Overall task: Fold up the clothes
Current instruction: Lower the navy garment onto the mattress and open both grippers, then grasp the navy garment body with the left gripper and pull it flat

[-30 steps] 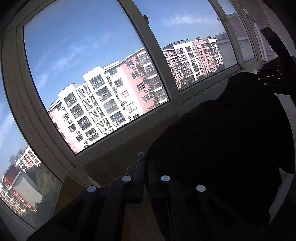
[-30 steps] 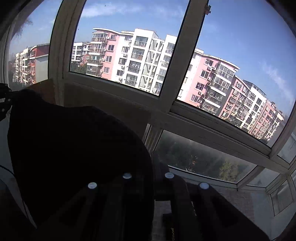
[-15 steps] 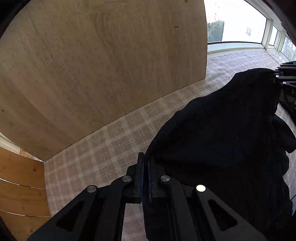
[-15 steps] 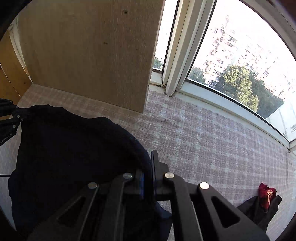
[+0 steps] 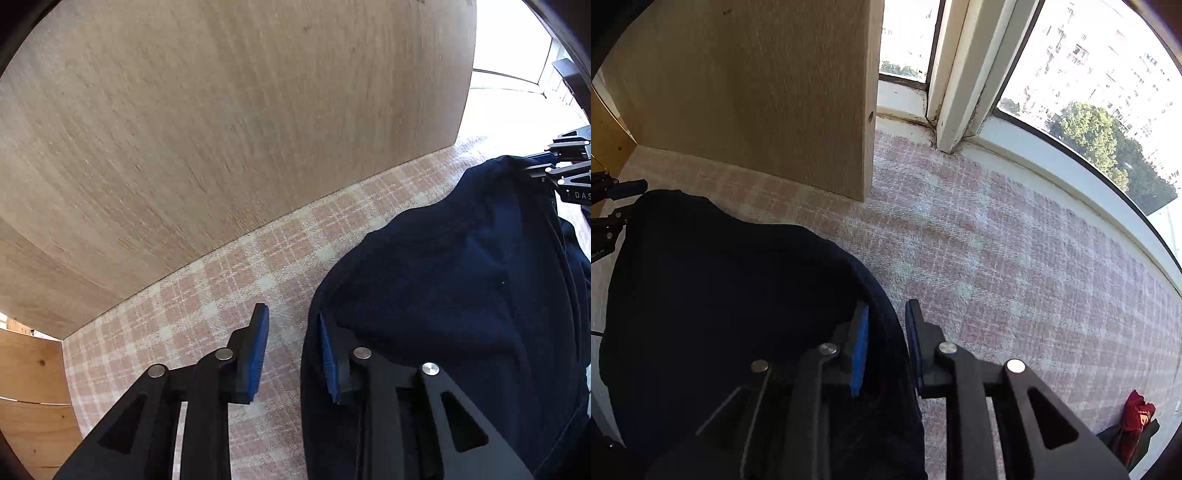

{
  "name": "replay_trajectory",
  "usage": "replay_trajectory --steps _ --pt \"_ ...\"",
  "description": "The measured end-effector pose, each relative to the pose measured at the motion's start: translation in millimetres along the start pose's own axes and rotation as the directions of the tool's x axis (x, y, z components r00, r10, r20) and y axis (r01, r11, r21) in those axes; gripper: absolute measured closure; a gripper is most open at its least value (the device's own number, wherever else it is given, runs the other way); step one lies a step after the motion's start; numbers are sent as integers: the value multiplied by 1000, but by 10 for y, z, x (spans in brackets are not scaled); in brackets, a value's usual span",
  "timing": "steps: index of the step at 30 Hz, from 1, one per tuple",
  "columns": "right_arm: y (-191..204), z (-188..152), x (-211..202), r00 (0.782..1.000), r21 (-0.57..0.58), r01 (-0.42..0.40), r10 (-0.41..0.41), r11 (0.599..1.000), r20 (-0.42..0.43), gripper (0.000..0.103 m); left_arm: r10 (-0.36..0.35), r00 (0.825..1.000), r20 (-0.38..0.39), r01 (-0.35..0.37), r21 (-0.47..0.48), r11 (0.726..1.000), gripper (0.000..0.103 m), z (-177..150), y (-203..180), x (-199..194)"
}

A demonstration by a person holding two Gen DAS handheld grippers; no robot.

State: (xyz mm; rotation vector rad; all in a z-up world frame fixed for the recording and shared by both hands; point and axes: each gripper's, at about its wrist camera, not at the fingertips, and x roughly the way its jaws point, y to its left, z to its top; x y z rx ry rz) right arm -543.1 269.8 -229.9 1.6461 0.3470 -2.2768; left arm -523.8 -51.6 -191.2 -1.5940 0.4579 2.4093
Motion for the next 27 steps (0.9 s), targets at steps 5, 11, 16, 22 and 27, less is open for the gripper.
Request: replay_trajectory --steps 5,11,16,22,27 --pt "-219 -114 -544 997 61 -42 37 997 74 83 -32 999 42 31 30 999 59 -11 210 -357" --pt "-234 -558 -872 992 105 -76 65 992 111 75 -21 1000 -1 21 53 998 47 63 272 -358" --pt "-242 -1117 -999 994 135 -81 70 987 86 75 -124 992 29 124 -10 992 46 -118 526 -645" --pt "-335 -1583 -987 997 201 -67 56 977 57 75 -218 975 -46 216 -46 975 37 -404 644 -598" --pt "-343 -1775 -935 999 220 -20 12 975 37 75 -114 992 54 111 61 992 36 -952 327 -1076"
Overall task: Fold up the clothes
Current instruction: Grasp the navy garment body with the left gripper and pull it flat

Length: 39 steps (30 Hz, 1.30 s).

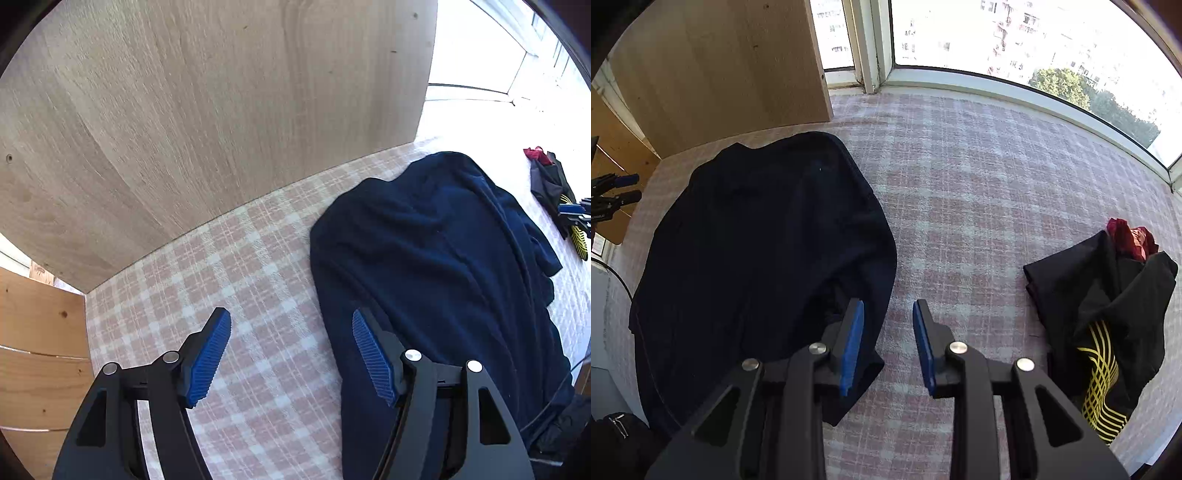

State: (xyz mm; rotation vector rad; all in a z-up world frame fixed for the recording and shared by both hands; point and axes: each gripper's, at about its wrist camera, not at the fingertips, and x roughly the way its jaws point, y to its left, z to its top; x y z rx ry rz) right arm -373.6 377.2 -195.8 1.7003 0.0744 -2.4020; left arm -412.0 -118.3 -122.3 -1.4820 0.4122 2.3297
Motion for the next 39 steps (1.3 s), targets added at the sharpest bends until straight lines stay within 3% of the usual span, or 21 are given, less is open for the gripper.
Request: replay_trajectory --steps 4,9,13,24,26,28,29,34,38,39 --pt "24 -207 123 1000 9 3 -3 1000 -13 75 66 997 37 -72 186 980 36 -619 -747 -126" --pt "74 -469 196 998 35 -29 30 999 -47 75 -32 999 -2 32 229 973 36 -1192 -1394 -7" --pt "23 -582 189 995 88 -73 78 993 -56 75 -36 999 -13 39 242 969 36 -1238 -1659 220" --pt "-163 -694 -37 996 145 -88 91 986 -11 75 -65 996 -54 77 267 961 36 -1056 -1830 529" --pt "-186 -705 -33 996 153 -88 90 984 -10 75 -51 997 -64 67 283 957 41 -1085 -1865 563" --pt "-203 -713 -22 996 160 -85 88 983 -11 75 -86 992 -92 108 266 958 59 -1100 -1848 618" --pt "-210 -718 -16 996 163 -84 87 983 -12 75 -114 988 -99 136 246 960 63 -1102 -1829 626" --pt "-166 -744 31 995 162 -93 98 982 -21 75 -189 975 -119 208 183 961 76 -1106 -1735 609" --pt "-117 -734 93 994 155 -99 104 983 -29 75 -222 969 -112 237 144 961 79 -1137 -1609 547" --pt "-110 -728 116 994 157 -103 109 982 -31 75 -238 965 -111 250 118 961 86 -1143 -1552 536"
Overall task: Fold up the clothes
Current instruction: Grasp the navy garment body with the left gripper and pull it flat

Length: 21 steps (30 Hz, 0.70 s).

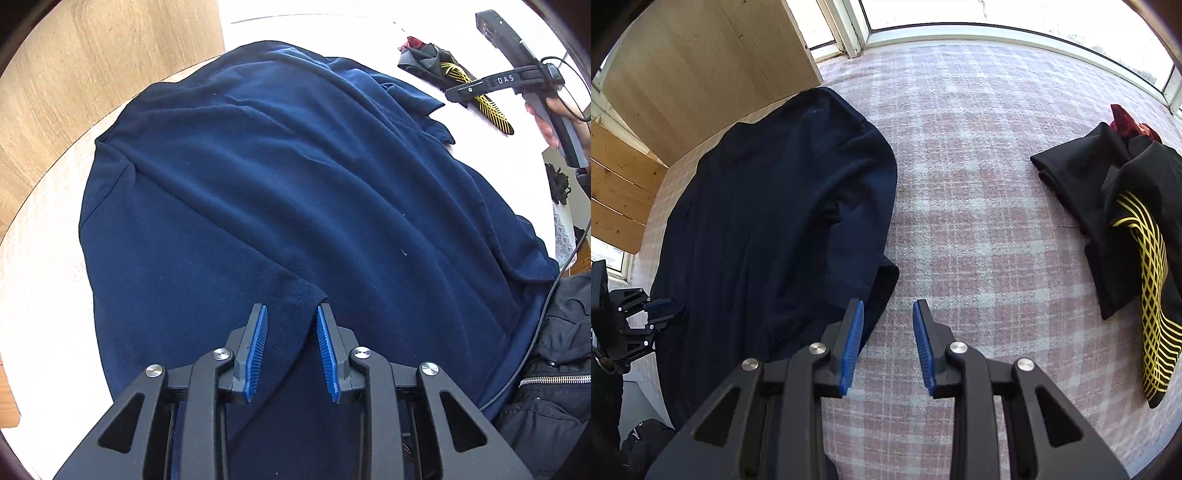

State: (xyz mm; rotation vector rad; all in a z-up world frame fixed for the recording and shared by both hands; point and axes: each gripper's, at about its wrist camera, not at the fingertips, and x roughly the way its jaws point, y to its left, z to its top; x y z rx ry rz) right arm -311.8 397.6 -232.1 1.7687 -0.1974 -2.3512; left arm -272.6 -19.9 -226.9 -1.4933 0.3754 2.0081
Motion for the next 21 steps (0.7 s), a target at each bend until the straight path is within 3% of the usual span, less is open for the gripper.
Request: replay_trajectory --steps 2,5,10,13,17,18,19,21 --pt "13 9 44 1000 3 -6 6 1000 -5 75 -34 999 14 35 -56 998 91 -31 110 -50" --pt "36 11 92 1000 10 -15 15 1000 -12 75 -23 999 31 25 -82 996 98 -89 142 -107" --pt "211 19 49 997 4 -78 78 997 -10 75 0 1000 27 1 -41 999 97 35 94 18" --pt "441 36 16 996 -58 -85 85 995 -7 75 -6 1000 28 7 -25 1000 90 89 44 66" --pt "604 47 29 996 -97 -89 88 991 -15 75 -5 1000 24 5 6 1000 90 110 -9 92" --pt "621 46 38 996 -99 -90 89 991 -16 75 -2 1000 23 1 12 1000 92 115 -18 101" --pt "632 44 46 996 -98 -94 93 991 -18 75 0 1000 30 0 7 1000 102 117 -6 98" --pt "639 33 53 995 -93 -99 98 991 -19 75 1 999 49 -1 -6 1000 101 120 28 87"
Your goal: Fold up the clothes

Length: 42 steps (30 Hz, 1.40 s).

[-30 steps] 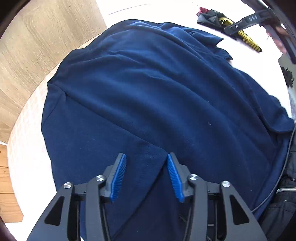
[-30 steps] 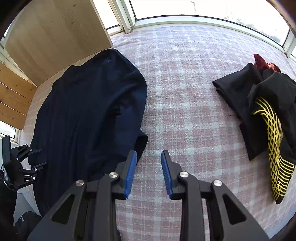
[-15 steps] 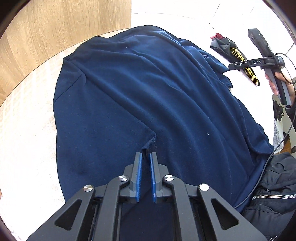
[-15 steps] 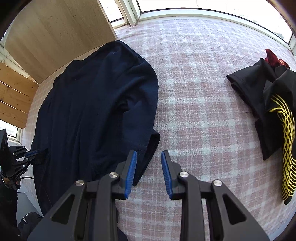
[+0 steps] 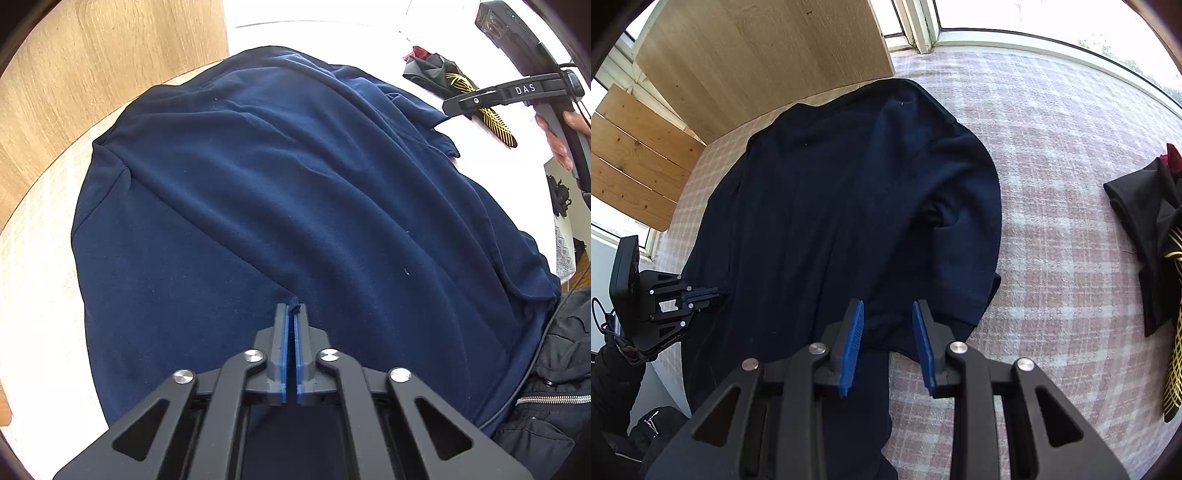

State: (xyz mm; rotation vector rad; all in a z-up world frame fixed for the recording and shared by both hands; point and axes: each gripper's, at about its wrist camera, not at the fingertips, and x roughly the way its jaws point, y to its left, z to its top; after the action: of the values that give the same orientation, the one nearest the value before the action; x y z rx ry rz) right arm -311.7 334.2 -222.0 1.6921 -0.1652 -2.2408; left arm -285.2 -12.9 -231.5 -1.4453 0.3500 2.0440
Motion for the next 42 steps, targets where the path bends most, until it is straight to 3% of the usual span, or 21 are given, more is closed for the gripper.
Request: replay_trajectory --steps 5,8,10,13,15,16,19,21,23,24,25,28,31,33,35,37,38,40,42 --pt "-38 -35 -9 1000 14 14 -14 1000 -3 75 -21 997 80 31 -129 991 101 -123 331 -268" --pt "-158 -64 -24 999 47 33 -33 998 -7 75 112 984 142 -76 -234 969 101 -203 719 -571" --pt "-251 -84 -26 999 70 46 -46 996 -13 75 223 964 144 -167 -326 930 101 -316 1100 -795" --pt "-379 -104 3 998 104 61 -59 993 -28 75 436 896 82 -370 -407 835 101 -487 1619 -1045" --pt "-415 -97 20 998 119 61 -58 991 -26 75 558 830 18 -499 -424 756 101 -579 1891 -1118" --pt "-431 -94 28 998 127 60 -58 990 -25 75 595 803 -12 -541 -433 721 101 -616 2008 -1126" --pt "-440 -61 61 997 126 72 -69 989 -27 75 650 756 -80 -607 -458 649 101 -700 2284 -1061" --pt "-450 -30 94 997 124 78 -74 989 -34 75 677 725 -128 -655 -433 620 101 -689 2358 -907" --pt "-469 -4 118 996 122 81 -77 989 -37 75 659 735 -162 -658 -406 634 101 -661 2374 -704" --pt "-487 4 128 996 117 86 -81 989 -41 75 647 742 -174 -654 -399 643 95 -649 2365 -631" --pt "-505 13 138 995 111 90 -86 990 -46 74 637 749 -184 -650 -393 650 85 -640 2358 -569" --pt "-568 16 127 987 97 160 -157 982 -34 61 658 733 -175 -666 -382 641 52 -629 2290 -564" --pt "-632 -13 115 987 101 159 -157 982 -30 61 676 715 -176 -685 -365 630 50 -666 2274 -664" --pt "-669 -39 113 990 108 142 -139 984 -33 61 695 693 -190 -708 -361 607 48 -725 2289 -776" --pt "-671 -98 97 991 104 133 -130 986 -36 61 701 684 -201 -714 -380 588 48 -793 2312 -919" --pt "-659 -157 90 993 98 113 -109 989 -38 61 690 703 -169 -685 -420 595 49 -851 2229 -1118" --pt "-650 -185 92 994 94 102 -99 990 -40 61 674 726 -136 -653 -440 616 49 -853 2153 -1217" --pt "-609 -175 96 994 75 110 -109 991 -19 61 616 786 -44 -564 -460 686 49 -785 1923 -1361" --pt "-580 -137 120 994 65 111 -111 992 -6 61 556 831 2 -504 -422 754 48 -623 1632 -1330"
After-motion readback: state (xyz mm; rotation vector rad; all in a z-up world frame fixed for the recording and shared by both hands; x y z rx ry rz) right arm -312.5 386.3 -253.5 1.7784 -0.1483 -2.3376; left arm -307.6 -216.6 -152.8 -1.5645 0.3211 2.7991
